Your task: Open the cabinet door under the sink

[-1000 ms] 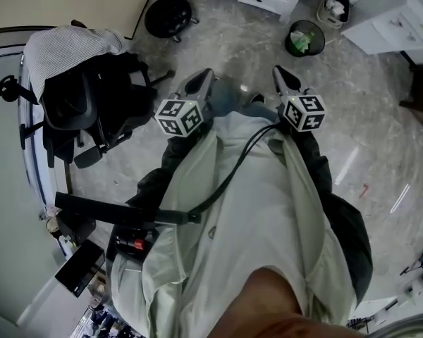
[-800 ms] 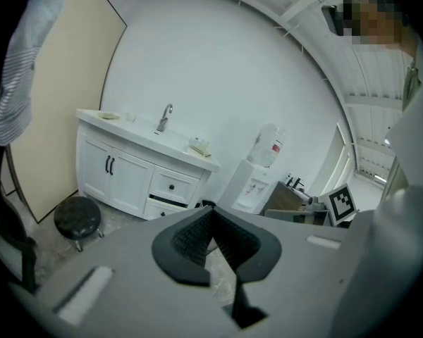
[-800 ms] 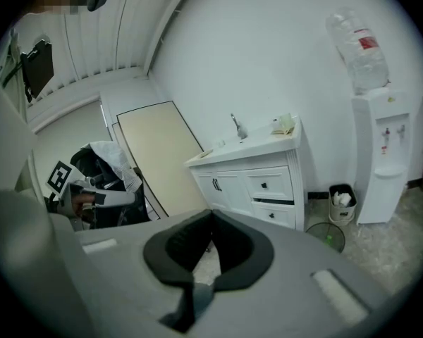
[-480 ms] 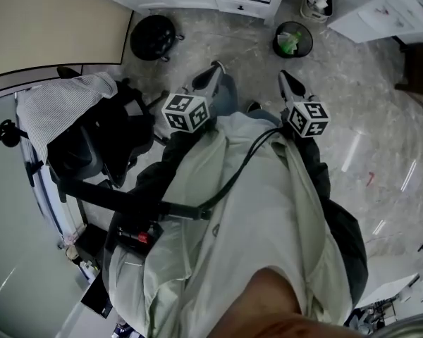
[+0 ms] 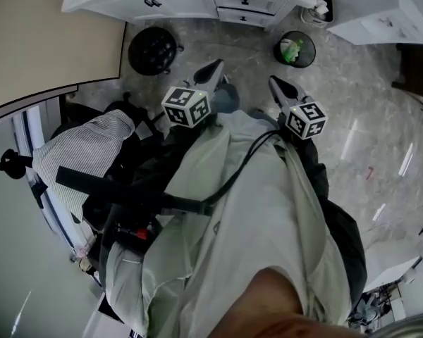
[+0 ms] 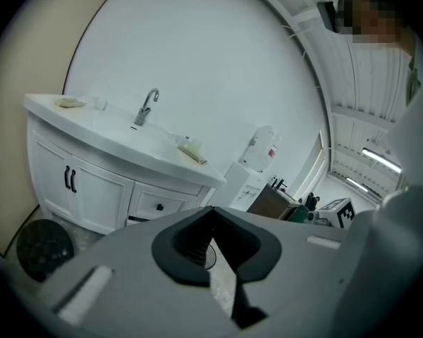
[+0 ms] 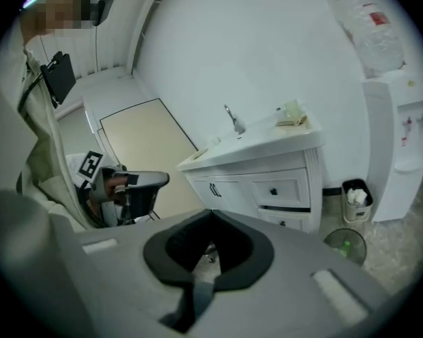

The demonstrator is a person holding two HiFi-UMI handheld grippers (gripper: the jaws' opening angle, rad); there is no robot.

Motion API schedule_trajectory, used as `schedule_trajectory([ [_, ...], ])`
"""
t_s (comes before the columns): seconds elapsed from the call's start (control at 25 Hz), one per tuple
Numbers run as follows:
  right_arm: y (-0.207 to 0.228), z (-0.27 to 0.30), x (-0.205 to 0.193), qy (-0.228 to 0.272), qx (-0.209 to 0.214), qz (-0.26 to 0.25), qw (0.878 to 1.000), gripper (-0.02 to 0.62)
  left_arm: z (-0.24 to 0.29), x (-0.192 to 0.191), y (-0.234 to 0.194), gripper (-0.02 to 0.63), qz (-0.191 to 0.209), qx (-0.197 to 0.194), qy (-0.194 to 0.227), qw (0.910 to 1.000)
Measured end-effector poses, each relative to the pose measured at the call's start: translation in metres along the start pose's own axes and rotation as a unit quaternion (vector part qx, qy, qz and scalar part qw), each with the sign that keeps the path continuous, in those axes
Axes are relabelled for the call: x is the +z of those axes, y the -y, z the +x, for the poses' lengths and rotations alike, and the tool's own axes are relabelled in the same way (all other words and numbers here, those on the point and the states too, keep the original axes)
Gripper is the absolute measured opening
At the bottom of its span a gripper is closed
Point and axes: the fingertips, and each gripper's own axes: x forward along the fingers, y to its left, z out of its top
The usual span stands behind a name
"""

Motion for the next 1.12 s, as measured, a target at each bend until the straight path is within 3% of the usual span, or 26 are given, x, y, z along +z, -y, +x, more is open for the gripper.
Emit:
schedule_trajectory([
  [0.2, -0.038, 0.048, 0.011, -0.026, 0.089, -0.006, 0.996, 0.002, 0.012, 0.016, -0.026, 0.008, -0.005, -0.049, -0.017, 0.9987],
  [0.36, -0.054, 0.078, 0.016, -0.053, 0.099, -0.033, 0.993, 0.002, 0.019, 0.022, -0.042, 0.008, -0.004, -0.075, -0.034, 0.9966],
  [0.6, -0.073, 0.097, 0.029, -0.055, 0.12, -0.081, 0.988, 0.003, 0.017, 0.032, -0.056, 0.008, -0.008, -0.088, -0.02, 0.9959],
  [0.84, -0.089, 0.113, 0.023, -0.089, 0.177, -0.085, 0.977, 0.005, 0.013, 0.034, -0.074, 0.008, -0.04, -0.079, 0.008, 0.996],
  [1.12, -0.073, 0.142, 0.034, -0.101, 0.171, -0.076, 0.977, 0.011, 0.007, 0.04, -0.101, 0.008, -0.061, -0.042, 0.017, 0.9971],
])
